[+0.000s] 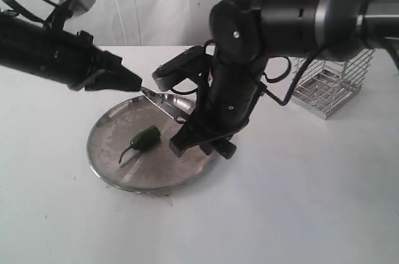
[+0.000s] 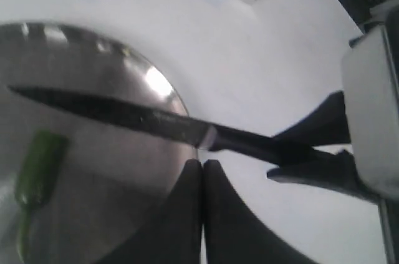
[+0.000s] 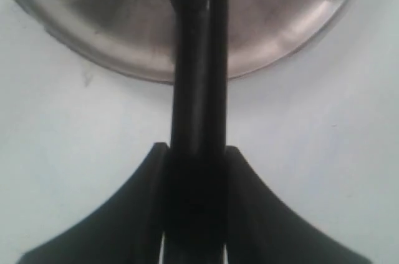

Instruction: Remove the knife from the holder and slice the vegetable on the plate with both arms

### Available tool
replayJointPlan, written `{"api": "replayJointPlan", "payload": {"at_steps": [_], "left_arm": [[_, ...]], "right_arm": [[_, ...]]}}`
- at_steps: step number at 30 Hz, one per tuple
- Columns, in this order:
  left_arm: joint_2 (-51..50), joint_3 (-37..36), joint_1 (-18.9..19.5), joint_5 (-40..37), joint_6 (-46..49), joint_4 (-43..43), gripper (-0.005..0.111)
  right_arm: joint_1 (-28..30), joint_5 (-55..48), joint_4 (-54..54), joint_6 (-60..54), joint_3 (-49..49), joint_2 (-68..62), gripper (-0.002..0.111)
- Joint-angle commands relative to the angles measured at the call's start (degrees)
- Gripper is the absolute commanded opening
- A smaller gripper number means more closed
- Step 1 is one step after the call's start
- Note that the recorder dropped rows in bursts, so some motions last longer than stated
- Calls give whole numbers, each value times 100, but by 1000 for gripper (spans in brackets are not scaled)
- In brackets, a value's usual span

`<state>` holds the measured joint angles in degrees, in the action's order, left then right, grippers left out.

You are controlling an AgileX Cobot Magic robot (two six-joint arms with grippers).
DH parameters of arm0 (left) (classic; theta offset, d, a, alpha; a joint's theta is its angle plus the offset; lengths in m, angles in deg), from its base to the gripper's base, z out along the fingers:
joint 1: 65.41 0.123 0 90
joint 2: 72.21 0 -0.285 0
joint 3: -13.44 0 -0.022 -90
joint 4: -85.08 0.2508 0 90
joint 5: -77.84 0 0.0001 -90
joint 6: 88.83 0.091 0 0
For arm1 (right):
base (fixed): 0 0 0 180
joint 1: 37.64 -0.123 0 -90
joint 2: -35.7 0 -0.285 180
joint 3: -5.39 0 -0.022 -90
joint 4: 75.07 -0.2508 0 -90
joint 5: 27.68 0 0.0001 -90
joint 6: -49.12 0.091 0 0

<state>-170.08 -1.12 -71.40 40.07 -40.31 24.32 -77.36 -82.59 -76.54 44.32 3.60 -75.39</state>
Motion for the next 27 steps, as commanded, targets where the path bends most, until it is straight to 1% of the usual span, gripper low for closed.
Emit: {"api": "replayJointPlan", "payload": {"at_steps": [1,2,4,6,7,8,10,14,17,19,21,22,24,27], "left_arm": [[322,-1111,20,-54,79,-684,0],[378,-1354,20,79,375,-1138,0],[485,-1917,20,252,1311,-2485,0],[508,-2317,20,9,2312,-3673,0],[508,-2481,20,-180,2766,-3919,0],[508,-2570,20,-272,3018,-3919,0],[508,-2627,20,-136,3227,-3919,0],[508,-2626,20,639,3226,-3919,0],[508,-2626,20,1036,3226,-3919,0],[508,-2626,20,1183,3239,-3919,0],[508,-2626,20,1268,3249,-3919,0],[508,-2626,20,1280,3249,-3919,0],[508,-2626,20,1280,3249,-3919,0],[508,-2599,20,1280,3249,-3919,0]], "right_arm": [[395,145,-1733,-899,393,265,0],[421,193,-1917,-1004,482,314,0],[434,316,-2016,-1044,633,413,0],[434,384,-2016,-1044,734,481,0],[434,384,-2016,-1044,753,488,0],[434,384,-2016,-1044,776,495,0],[434,400,-1978,-1055,773,481,0],[434,803,-2001,-989,773,391,0],[461,881,-2029,-948,749,256,0],[597,896,-2029,-870,749,141,0],[855,887,-2090,-550,749,-33,0],[1017,772,-2217,-442,749,-142,0],[1263,320,-2429,-653,749,-343,0],[1346,-468,-2439,-1081,749,-498,0]]}}
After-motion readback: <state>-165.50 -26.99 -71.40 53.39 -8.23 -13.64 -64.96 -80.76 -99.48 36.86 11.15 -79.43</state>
